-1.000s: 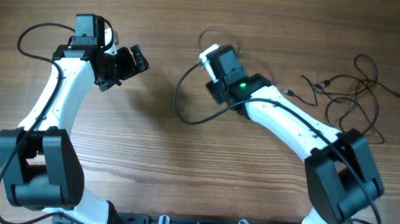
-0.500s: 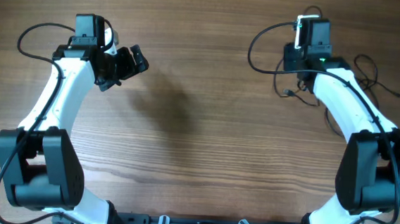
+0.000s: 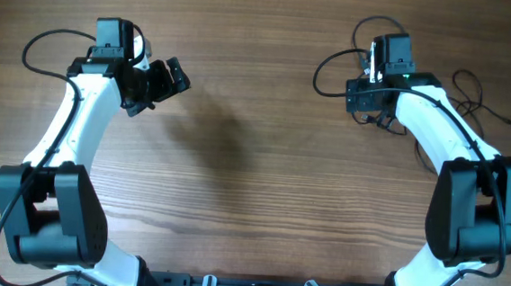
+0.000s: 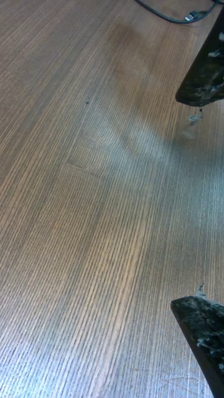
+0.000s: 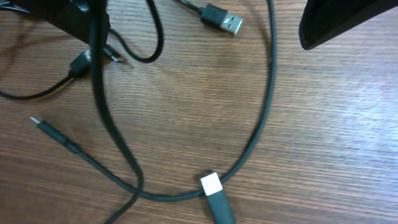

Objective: Untangle cables

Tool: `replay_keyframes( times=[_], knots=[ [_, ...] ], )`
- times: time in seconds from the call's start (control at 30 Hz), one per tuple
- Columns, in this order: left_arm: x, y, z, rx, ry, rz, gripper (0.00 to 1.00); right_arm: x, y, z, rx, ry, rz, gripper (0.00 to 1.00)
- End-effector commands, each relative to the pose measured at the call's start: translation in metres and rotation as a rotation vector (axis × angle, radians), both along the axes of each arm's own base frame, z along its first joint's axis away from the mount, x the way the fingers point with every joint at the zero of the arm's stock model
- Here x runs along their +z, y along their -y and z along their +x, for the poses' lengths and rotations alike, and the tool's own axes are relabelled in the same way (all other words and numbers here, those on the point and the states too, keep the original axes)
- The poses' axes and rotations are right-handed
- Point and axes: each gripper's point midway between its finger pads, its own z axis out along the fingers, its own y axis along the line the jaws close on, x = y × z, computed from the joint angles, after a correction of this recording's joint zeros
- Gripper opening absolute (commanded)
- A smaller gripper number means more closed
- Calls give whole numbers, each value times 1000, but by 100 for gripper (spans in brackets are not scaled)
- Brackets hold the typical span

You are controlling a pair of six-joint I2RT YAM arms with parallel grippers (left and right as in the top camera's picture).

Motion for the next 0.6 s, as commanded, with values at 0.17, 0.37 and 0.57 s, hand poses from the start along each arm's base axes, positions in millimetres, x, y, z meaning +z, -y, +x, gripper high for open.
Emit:
replay_keyframes(
  times=[0.17, 0.37, 0.57],
  knots=[
    [11, -3, 4, 6, 32, 11, 100, 0, -7, 14, 0, 51, 39, 100],
    [11, -3, 4, 6, 32, 11, 100, 0, -7, 15, -1, 52, 38, 100],
    [9, -3, 4, 7, 28, 11, 100, 0, -7, 15, -1, 52, 38, 100]
  ],
)
